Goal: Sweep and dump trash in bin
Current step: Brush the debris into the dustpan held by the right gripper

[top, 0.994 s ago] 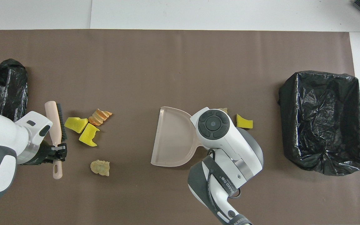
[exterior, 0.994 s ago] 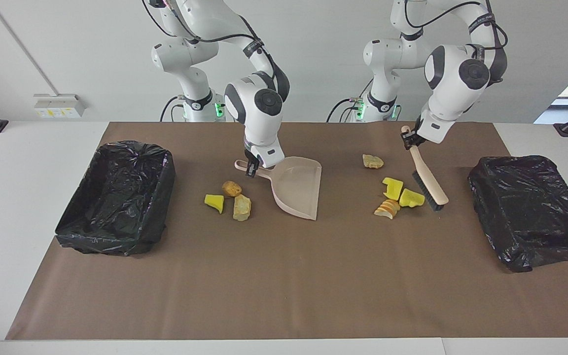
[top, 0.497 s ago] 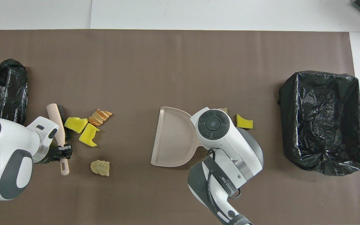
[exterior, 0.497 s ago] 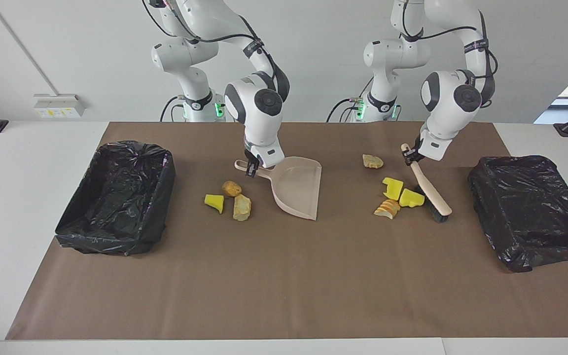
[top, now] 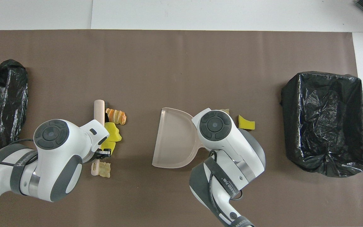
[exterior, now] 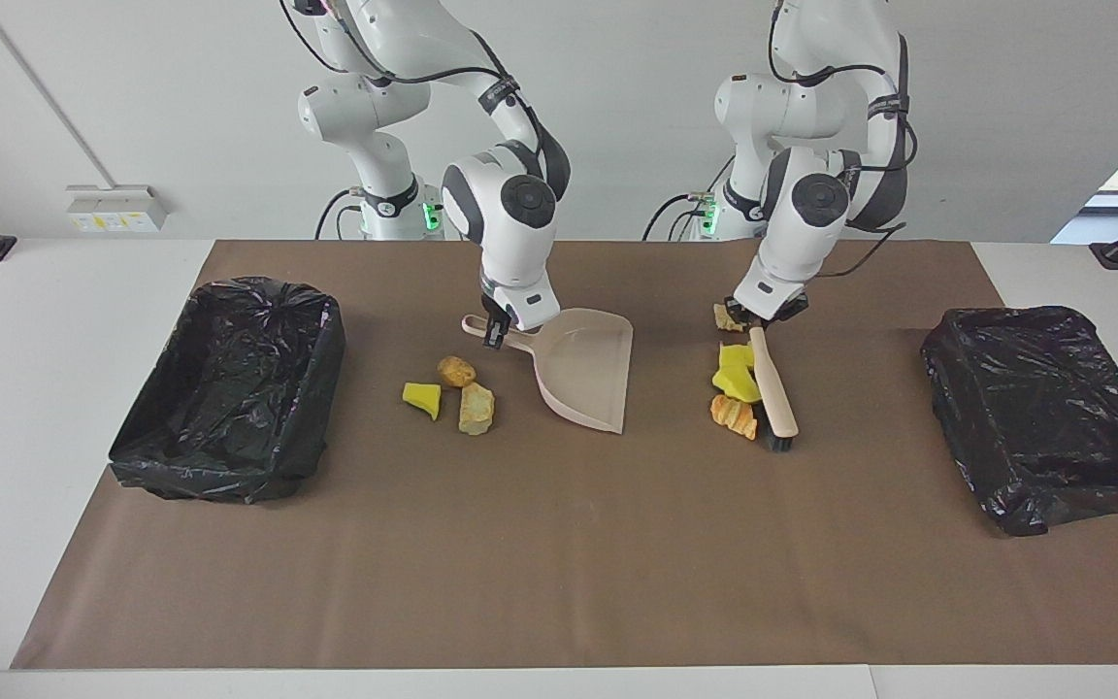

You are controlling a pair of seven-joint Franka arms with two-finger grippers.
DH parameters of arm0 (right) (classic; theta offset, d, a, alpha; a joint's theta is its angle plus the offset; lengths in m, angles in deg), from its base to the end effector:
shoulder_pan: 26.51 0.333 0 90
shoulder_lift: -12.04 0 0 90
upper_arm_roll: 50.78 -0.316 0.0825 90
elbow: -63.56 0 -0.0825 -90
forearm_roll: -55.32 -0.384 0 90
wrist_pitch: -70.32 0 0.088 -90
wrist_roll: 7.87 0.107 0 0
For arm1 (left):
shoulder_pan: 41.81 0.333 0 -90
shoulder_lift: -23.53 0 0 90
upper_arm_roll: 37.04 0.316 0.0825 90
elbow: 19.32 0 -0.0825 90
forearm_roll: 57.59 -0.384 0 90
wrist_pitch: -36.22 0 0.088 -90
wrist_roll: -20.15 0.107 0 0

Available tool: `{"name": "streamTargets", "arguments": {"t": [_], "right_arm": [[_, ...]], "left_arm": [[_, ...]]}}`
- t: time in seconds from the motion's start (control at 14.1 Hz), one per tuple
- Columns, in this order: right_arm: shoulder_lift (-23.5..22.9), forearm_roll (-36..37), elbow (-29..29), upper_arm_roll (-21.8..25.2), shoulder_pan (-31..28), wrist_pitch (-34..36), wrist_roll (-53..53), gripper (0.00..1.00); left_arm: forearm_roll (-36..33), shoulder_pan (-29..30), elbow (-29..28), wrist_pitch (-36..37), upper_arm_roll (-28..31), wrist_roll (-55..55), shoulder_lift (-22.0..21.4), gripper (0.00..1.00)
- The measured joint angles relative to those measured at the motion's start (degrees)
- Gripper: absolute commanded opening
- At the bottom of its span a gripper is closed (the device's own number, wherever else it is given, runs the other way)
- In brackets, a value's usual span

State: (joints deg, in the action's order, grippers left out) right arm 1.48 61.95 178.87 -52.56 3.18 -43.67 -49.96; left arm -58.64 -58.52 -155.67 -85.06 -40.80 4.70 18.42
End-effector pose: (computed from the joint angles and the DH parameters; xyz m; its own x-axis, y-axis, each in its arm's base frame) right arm 0.4840 0.2874 0.3479 0.2138 0.9534 -0.2131 0.9694 -0.2339 -0.0740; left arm 0.4363 -0.1619 0.3433 0.9826 -0.0910 -0.1618 -0.1026 -0.9926 -0.0651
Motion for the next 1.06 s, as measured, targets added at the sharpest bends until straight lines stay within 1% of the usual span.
{"name": "streamTargets", "arguments": {"t": [0.28, 0.43, 0.64, 0.85, 1.06], "right_arm": [[0.00, 0.00, 0.01, 0.00, 0.00, 0.00, 0.00, 0.00], [0.00, 0.00, 0.01, 0.00, 0.00, 0.00, 0.00, 0.00], [0.00, 0.00, 0.02, 0.00, 0.00, 0.00, 0.00, 0.00], [0.00, 0.00, 0.03, 0.00, 0.00, 0.00, 0.00, 0.00], [0.00, 0.00, 0.03, 0.00, 0.00, 0.00, 0.00, 0.00]], "left_arm": [[1.61, -5.76, 0.26, -1.47, -0.15, 2.52, 1.67, 0.00], [4.28, -9.13, 1.16, -1.83, -0.27, 3.07, 2.40, 0.00], [8.95, -15.76, 2.85, -2.15, -0.47, 2.85, 2.84, 0.00], [10.74, -19.34, 5.92, -1.74, -0.73, -3.29, 3.18, 0.00], [10.82, -19.51, 7.60, 0.41, -0.23, -12.08, 3.13, 0.00]]}}
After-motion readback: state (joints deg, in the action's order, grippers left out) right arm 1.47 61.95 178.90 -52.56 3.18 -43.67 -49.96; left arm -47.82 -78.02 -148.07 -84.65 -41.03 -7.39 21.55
